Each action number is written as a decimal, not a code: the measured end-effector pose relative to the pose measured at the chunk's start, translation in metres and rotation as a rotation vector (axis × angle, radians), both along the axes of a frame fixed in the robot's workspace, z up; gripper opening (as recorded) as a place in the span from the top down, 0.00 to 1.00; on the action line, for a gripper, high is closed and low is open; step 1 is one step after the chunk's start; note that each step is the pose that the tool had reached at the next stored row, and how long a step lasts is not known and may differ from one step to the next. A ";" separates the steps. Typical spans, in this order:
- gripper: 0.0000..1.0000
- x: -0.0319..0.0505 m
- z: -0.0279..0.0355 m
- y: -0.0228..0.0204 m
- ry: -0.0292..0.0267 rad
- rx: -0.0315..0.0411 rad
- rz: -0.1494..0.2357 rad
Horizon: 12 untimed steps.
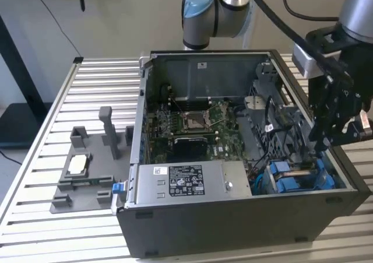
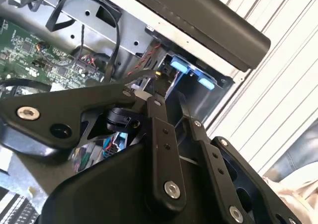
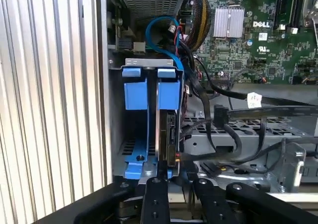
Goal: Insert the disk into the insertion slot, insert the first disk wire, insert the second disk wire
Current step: 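Insert the first disk wire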
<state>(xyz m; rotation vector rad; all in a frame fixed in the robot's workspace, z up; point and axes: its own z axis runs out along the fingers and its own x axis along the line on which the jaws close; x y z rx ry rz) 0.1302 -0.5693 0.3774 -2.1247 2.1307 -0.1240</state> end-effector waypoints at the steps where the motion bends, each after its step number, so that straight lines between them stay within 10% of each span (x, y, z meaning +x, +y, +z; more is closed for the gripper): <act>1: 0.73 0.0000 0.0044 0.0000 0.0000 0.0000 0.000; 9: 0.73 0.0001 0.0146 0.0000 -0.0003 0.0004 0.000; 12: 0.73 -0.0005 0.0154 0.0000 0.0021 0.0246 0.000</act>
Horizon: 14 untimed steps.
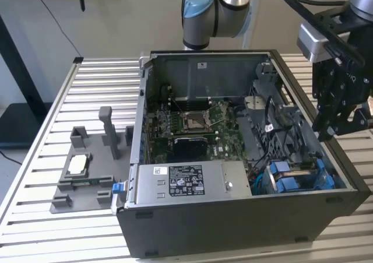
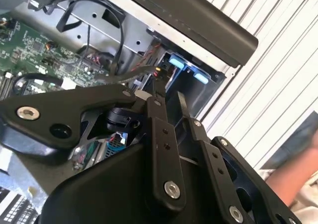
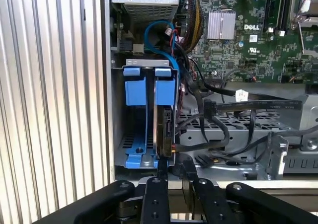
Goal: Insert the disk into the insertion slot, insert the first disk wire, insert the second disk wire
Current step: 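Insert the first disk wire, then insert the second disk wire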
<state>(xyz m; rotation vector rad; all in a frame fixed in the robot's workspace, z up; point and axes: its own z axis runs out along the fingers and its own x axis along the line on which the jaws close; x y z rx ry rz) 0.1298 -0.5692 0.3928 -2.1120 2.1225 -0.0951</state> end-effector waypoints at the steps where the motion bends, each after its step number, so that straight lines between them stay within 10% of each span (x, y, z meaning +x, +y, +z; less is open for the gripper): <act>1: 0.73 -0.0002 0.0002 0.0000 0.0024 0.0080 0.000; 7: 0.73 -0.0039 0.0022 0.0000 0.0315 0.0387 0.000; 14: 0.73 -0.0211 0.0091 0.0000 0.0443 0.0793 0.000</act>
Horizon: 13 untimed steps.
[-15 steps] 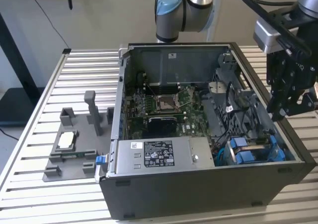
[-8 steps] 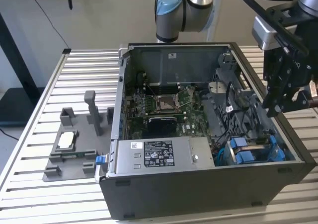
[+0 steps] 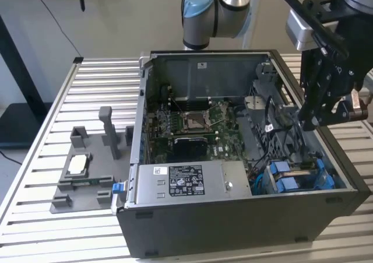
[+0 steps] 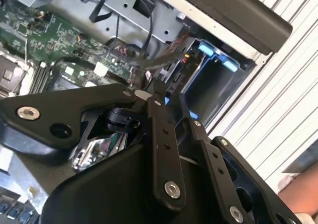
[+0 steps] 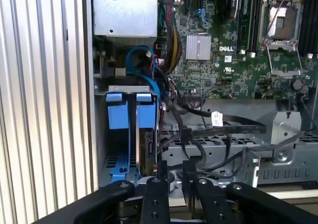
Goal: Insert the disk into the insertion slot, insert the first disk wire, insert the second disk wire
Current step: 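Insert the second disk wire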
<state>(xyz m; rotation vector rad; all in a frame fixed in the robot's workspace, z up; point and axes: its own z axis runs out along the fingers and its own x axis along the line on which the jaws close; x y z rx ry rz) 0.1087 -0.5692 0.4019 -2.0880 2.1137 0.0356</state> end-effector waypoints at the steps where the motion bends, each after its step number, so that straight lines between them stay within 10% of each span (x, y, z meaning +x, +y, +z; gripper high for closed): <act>1: 0.73 -0.0025 0.0008 0.0000 0.0019 0.0070 0.000; 6: 0.73 -0.0120 0.0012 -0.0001 0.0172 0.0282 -0.001; 13: 0.73 -0.0168 -0.0019 -0.0007 0.0352 0.0312 -0.001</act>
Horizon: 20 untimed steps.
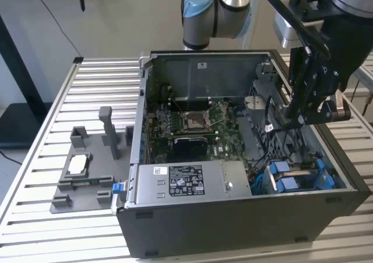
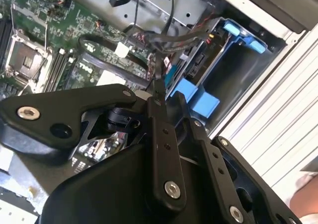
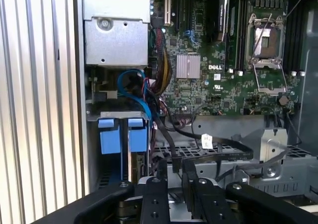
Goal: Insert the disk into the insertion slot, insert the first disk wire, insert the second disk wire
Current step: 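Insert the second disk wire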
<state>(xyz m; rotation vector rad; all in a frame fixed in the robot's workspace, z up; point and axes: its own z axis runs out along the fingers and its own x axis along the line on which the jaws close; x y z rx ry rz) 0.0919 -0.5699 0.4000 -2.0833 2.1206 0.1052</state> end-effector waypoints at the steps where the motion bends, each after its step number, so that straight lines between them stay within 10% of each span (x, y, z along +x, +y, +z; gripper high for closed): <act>1: 0.73 -0.0006 -0.0009 -0.0001 0.0001 0.0010 0.000; 4: 0.73 -0.0034 -0.0032 -0.0004 0.0001 0.0119 0.003; 10: 0.73 -0.0069 -0.0071 -0.0016 0.0001 0.0607 0.013; 20: 0.73 -0.0070 -0.0110 -0.0126 -0.0003 0.0848 0.020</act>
